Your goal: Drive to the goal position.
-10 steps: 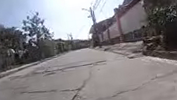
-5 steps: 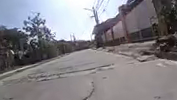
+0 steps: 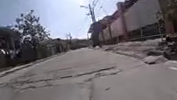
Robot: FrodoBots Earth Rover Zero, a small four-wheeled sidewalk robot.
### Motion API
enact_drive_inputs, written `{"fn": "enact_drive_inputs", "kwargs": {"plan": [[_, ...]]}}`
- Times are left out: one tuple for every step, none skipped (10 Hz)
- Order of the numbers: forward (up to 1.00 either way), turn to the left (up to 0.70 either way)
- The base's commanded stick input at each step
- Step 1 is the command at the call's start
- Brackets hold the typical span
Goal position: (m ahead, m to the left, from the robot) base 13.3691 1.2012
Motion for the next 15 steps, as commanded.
{"fn": "enact_drive_inputs", "kwargs": {"plan": [[1.00,0.07],[1.00,0.07],[1.00,0.07],[1.00,0.07],[1.00,0.07],[1.00,0.07],[1.00,0.07],[1.00,0.07],[1.00,0.07],[1.00,0.07],[1.00,0.07],[1.00,0.07],[1.00,0.07],[1.00,0.07],[1.00,0.07]]}}
